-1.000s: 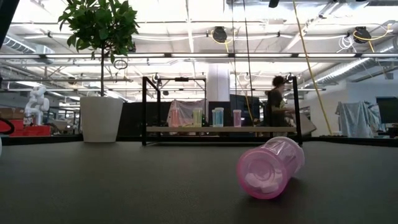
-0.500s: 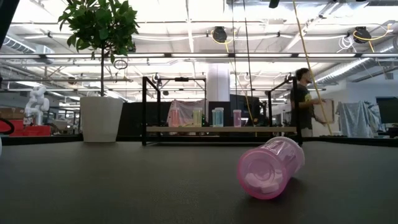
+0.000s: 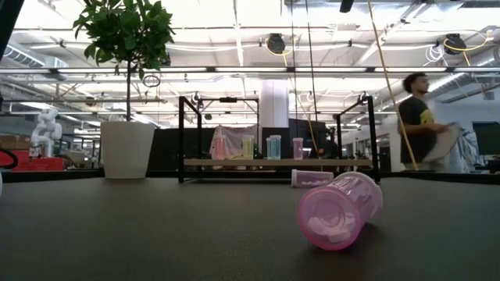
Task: Pick and place medicine bottles onto shelf by color
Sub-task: Put the right violet pill bottle on the shelf aligned with the other violet pill bottle, then put the top violet pill bottle on the shelf aligned with the other violet pill bottle
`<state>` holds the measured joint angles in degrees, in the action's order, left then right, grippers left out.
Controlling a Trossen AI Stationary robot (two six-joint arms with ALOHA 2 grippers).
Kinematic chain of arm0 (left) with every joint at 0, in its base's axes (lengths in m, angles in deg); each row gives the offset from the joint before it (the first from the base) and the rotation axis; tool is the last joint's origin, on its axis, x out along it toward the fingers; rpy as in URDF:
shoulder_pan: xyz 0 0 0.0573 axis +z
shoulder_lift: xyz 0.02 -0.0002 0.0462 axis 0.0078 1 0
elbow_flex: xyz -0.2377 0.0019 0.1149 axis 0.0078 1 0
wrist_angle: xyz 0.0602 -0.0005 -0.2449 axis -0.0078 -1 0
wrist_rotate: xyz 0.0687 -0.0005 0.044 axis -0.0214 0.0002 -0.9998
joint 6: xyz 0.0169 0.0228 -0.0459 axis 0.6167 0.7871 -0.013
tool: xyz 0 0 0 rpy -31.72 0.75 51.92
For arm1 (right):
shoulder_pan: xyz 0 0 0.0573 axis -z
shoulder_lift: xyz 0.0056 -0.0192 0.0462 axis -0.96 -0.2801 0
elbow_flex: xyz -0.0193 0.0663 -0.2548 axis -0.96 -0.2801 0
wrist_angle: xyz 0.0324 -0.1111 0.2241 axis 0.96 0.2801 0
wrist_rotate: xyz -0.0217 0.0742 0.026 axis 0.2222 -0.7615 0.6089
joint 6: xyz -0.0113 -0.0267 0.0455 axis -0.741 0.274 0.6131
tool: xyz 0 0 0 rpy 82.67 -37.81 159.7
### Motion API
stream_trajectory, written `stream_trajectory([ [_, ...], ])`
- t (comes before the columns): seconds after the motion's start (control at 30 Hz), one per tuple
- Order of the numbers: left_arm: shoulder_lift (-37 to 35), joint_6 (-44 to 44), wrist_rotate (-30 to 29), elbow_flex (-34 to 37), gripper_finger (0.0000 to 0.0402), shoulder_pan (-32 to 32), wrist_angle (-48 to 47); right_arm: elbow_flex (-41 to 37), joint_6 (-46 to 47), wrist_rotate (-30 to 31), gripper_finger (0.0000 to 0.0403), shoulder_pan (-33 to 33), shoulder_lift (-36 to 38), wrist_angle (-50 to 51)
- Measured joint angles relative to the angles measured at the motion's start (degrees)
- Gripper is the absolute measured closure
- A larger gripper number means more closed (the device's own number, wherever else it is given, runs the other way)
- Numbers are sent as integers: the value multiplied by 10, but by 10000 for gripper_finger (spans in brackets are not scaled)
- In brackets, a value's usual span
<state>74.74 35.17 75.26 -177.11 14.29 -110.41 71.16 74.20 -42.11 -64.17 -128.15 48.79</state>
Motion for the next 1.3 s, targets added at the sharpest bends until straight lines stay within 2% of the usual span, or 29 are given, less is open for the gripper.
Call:
stream_trajectory([
  [0.13,-5,16,-29,0,354,0,-42,1,-1,19,275,0,13,139],
  [0.27,-3,19,-50,0,307,0,-75,1,-1,62,268,-10,-13,368],
  [0.37,-3,25,-86,0,261,-1,-79,-8,-10,72,258,-23,-71,455],
  [0.57,-3,50,-156,0,191,0,-82,-21,-55,53,212,-28,-210,434],
  [0.7,-3,50,-159,0,170,0,-94,-21,-71,-21,182,-25,-272,394],
  [0.8,-3,62,-159,0,165,0,-101,-21,-91,-45,173,-33,-308,370],
  [0.87,-3,66,-160,0,165,0,-104,-21,-114,-43,173,-37,-329,355],
  [1.07,-3,66,-161,0,165,1,-103,-21,-128,25,187,-36,-376,339],
  [1.3,-3,66,-161,0,165,1,-103,-21,-127,25,229,-36,-400,339],
])
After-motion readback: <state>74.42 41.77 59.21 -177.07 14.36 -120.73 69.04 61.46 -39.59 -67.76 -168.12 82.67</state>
